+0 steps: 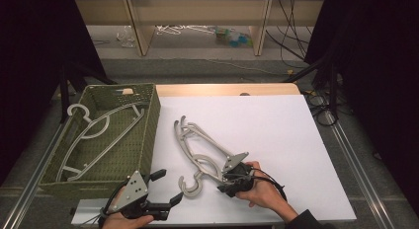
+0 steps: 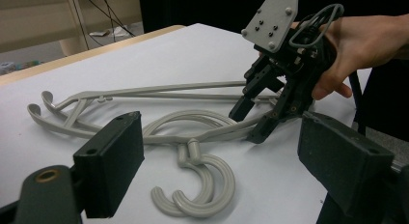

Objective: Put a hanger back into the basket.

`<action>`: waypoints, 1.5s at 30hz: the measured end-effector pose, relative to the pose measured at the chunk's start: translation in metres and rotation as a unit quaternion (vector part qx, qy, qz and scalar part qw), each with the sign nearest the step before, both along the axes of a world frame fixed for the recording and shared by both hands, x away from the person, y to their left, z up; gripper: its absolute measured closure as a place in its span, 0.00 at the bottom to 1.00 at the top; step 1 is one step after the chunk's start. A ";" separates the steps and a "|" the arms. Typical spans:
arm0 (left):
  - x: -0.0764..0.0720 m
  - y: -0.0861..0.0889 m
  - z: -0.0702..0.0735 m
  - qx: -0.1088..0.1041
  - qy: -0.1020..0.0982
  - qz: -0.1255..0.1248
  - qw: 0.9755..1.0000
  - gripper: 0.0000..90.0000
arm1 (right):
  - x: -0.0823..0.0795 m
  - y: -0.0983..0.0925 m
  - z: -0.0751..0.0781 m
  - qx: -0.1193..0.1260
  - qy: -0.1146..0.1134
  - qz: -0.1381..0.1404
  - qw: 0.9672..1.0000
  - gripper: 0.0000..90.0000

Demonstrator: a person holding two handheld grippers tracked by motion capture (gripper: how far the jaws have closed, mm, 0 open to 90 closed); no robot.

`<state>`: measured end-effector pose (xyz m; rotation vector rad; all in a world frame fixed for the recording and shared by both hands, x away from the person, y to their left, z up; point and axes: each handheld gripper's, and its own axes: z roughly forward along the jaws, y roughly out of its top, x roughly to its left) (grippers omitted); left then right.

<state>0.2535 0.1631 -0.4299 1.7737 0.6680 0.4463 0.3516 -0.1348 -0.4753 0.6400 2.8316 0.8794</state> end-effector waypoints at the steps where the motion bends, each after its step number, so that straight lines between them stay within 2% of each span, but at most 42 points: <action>1: -0.001 0.000 0.000 0.001 0.003 0.001 1.000 0.18 | 0.001 0.001 -0.001 0.000 0.001 0.000 1.000 0.63; 4: 0.000 0.000 0.000 0.001 0.003 0.001 1.000 0.18 | 0.004 0.004 0.001 -0.009 0.005 -0.009 1.000 0.70; 7: -0.001 0.000 0.000 0.000 0.004 0.001 1.000 0.18 | 0.004 0.004 0.001 -0.008 0.007 -0.015 1.000 0.72; 9: 0.001 0.000 -0.001 -0.001 0.003 -0.003 1.000 0.18 | 0.003 0.004 0.001 -0.010 0.016 -0.016 1.000 0.76; 10: 0.000 0.000 -0.001 0.005 0.005 -0.001 1.000 0.18 | 0.003 0.004 0.001 -0.010 0.016 -0.016 1.000 0.76; 15: 0.002 -0.001 -0.003 0.002 0.001 -0.005 1.000 0.19 | 0.004 0.006 0.002 -0.012 0.020 -0.018 1.000 0.79; 16: 0.003 0.000 -0.002 0.016 -0.004 -0.007 1.000 0.19 | 0.004 0.006 0.003 -0.013 0.025 -0.015 0.999 0.82; 17: 0.001 0.000 -0.003 0.006 0.007 0.000 1.000 0.19 | 0.004 0.007 0.002 -0.011 0.025 -0.013 1.000 0.87; 20: 0.002 0.000 -0.003 -0.002 0.005 -0.002 1.000 0.19 | 0.004 0.007 0.004 -0.015 0.021 -0.009 1.000 0.87; 24: 0.002 0.003 -0.001 0.010 0.002 0.001 1.000 0.19 | 0.003 0.006 0.007 -0.029 0.005 0.000 1.000 0.88; 25: 0.004 0.005 0.000 0.014 -0.008 -0.004 1.000 0.20 | 0.002 0.005 0.010 -0.029 0.002 0.001 1.000 0.88; 26: 0.004 0.005 0.000 0.014 -0.008 -0.004 1.000 0.20 | 0.002 0.005 0.010 -0.029 0.002 0.001 1.000 0.88; 27: 0.003 0.004 -0.001 0.008 0.002 0.004 1.000 0.20 | 0.002 0.003 0.014 -0.025 0.000 0.001 1.000 0.88; 29: 0.003 0.004 -0.001 0.009 0.001 0.004 1.000 0.20 | 0.002 0.001 0.017 -0.023 -0.003 0.003 1.000 0.89; 37: 0.003 0.004 -0.002 0.008 0.004 0.003 1.000 0.20 | 0.002 0.000 0.017 -0.029 0.004 0.009 1.000 0.89; 38: 0.004 0.004 -0.002 0.016 0.000 -0.001 1.000 0.20 | 0.002 0.000 0.016 -0.031 0.004 0.010 0.999 0.89; 39: 0.004 0.004 -0.002 0.016 0.005 -0.001 1.000 0.20 | 0.002 0.000 0.016 -0.033 0.007 0.008 0.999 0.89; 45: 0.004 0.003 -0.003 0.019 0.007 -0.001 1.000 0.20 | 0.002 0.001 0.017 -0.033 0.012 0.003 0.999 0.90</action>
